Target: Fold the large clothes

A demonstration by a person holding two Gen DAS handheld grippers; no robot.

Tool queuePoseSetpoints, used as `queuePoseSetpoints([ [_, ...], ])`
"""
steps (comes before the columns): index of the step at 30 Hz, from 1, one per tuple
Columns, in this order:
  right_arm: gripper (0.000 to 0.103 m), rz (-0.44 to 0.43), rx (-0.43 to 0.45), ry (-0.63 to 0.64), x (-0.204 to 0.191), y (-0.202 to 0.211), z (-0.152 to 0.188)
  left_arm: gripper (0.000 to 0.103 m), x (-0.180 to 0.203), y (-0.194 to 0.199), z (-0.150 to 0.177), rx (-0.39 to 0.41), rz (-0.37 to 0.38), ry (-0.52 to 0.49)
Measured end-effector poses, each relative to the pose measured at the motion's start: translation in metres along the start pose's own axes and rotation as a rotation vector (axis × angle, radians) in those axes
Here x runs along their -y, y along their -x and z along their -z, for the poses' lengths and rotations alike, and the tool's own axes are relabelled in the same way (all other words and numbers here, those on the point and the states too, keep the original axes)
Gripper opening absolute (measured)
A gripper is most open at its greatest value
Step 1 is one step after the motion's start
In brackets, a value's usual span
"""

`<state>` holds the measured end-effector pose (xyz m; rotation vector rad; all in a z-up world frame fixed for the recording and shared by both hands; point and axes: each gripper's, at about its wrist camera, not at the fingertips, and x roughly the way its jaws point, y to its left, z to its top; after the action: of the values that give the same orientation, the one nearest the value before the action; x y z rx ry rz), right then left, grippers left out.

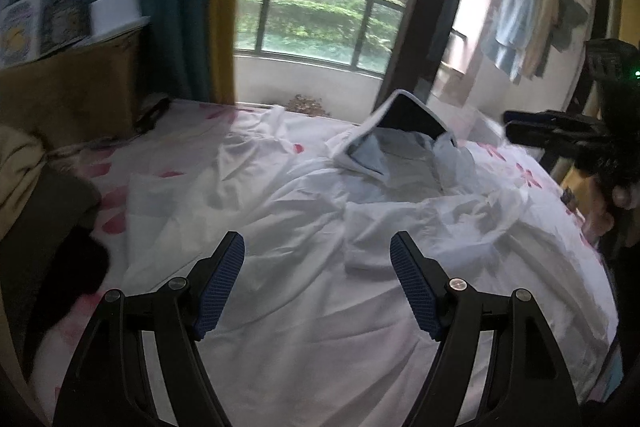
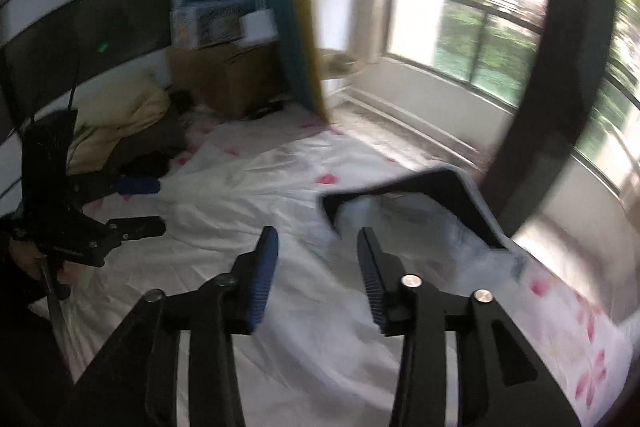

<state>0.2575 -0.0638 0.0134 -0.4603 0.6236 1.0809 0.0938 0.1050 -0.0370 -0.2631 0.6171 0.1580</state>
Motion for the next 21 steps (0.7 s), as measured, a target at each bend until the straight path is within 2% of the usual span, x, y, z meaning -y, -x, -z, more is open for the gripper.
queuePoseSetpoints([
  [3,0.043,0.102,0.010,-0.061,0.029,0.032,0.021,0.079,0.016,-0.013,-0.007,-0.024,0.033,-0.075],
  [6,0.044,0.246,-0.012,-0.161,0.063,0.059,0.052,0.079,0.031,-0.033,-0.014,-0.071,0.067,-0.158],
  [8,0.044,0.299,-0.017,-0.228,0.079,0.074,0.074,0.079,0.042,-0.047,-0.013,-0.102,0.089,-0.220],
  [14,0.044,0.353,-0.058,-0.359,0.091,0.089,0.129,0.079,0.067,-0.087,0.003,-0.211,0.105,-0.423],
  [19,0.044,0.354,-0.078,-0.442,0.096,0.099,0.162,0.079,0.070,-0.103,0.011,-0.247,0.086,-0.529],
  [21,0.044,0.348,-0.076,-0.465,0.094,0.096,0.170,0.069,0.070,-0.110,0.011,-0.265,0.071,-0.555],
])
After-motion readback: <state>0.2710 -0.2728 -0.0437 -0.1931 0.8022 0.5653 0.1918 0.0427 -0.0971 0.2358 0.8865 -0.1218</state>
